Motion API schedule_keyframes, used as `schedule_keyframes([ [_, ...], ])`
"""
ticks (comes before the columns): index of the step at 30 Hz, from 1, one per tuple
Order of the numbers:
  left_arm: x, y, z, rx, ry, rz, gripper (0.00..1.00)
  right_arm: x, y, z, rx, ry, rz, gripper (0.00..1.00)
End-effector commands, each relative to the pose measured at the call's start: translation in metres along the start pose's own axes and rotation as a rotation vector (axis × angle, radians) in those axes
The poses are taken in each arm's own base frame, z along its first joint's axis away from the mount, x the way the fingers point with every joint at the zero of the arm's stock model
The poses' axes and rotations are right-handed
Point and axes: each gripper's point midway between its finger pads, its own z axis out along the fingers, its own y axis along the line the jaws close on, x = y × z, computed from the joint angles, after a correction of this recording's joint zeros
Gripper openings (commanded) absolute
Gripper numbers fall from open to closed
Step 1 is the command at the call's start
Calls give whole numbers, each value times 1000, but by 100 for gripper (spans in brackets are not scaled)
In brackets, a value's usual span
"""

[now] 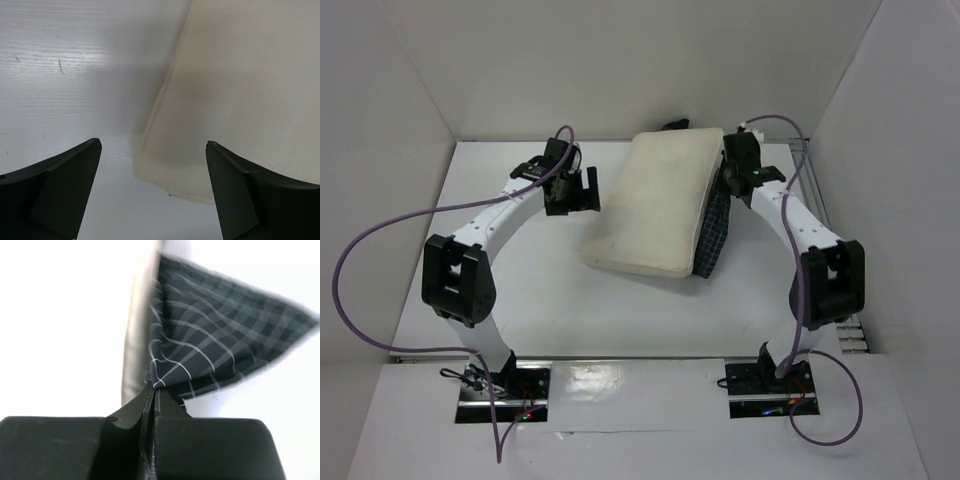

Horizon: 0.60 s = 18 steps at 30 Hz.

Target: Put the pillow into the pillowcase

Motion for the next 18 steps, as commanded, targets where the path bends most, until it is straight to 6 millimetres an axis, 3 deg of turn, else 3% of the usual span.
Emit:
schedule_keyframes([
  [1,-9,-10,-6,36,-10,-4,100,-75,-8,-70,24,-214,42,0],
  [5,-13,-24,-5,98,1,-12,100,-111,-6,-111,-6,-308,66,0],
  [6,-16,-27,-8,111,-5,-11,100,-133,0,-130,-40,-365,86,0],
  [8,-15,-34,-6,128,1,-3,100,-148,2,-147,-57,-389,70,0],
  [10,-18,-42,-9,151,-9,-4,100,-175,7,-171,-83,-457,81,0],
  [13,-11,-64,-5,233,20,7,100,-195,9,-193,-98,-506,75,0],
  [18,-2,-103,3,380,61,24,98,-202,12,-205,-123,-522,78,0],
])
